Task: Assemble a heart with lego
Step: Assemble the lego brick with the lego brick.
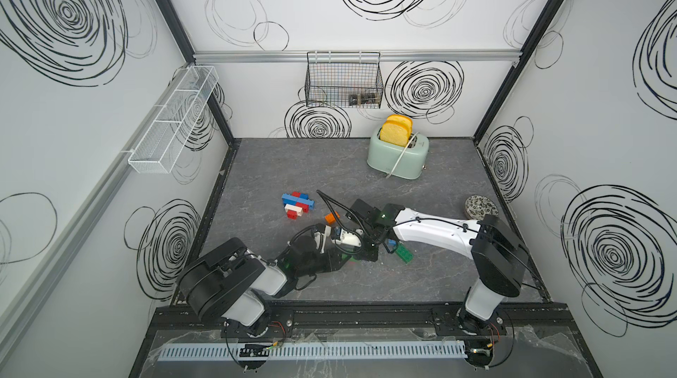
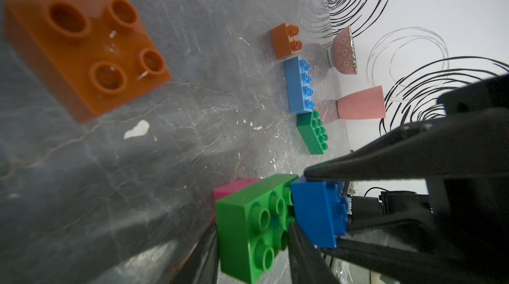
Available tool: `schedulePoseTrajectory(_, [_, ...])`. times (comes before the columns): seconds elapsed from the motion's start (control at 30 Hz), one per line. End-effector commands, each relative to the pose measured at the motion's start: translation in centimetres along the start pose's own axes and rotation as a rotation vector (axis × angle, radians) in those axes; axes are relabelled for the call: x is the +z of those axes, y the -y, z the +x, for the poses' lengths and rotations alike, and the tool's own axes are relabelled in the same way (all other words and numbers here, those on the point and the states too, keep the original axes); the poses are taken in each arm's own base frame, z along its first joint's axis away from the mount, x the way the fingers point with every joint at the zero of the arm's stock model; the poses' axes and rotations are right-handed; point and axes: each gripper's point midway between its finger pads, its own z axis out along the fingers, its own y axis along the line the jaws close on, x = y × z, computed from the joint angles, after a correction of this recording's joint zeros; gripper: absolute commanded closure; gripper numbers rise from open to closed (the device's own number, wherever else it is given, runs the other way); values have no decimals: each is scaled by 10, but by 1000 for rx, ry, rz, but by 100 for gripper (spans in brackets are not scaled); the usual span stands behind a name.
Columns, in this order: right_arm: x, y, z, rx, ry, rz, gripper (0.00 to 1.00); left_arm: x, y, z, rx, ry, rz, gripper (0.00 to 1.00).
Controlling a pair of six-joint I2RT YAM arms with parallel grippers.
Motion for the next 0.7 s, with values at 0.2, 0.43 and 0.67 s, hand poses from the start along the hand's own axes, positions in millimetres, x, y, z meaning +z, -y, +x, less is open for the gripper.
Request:
schedulePoseTrajectory(0.2, [13, -4, 10, -21, -72, -19, 66, -4, -12, 6, -33, -6, -23, 56])
schedulePoseTrajectory(0.43, [21, -9, 27, -74, -132, -9, 66, -5, -16, 6, -37, -5, -29, 56])
schedulePoseTrajectory(0.67, [26, -10, 32, -110, -147, 2, 67, -3, -19, 6, -36, -12, -36, 56])
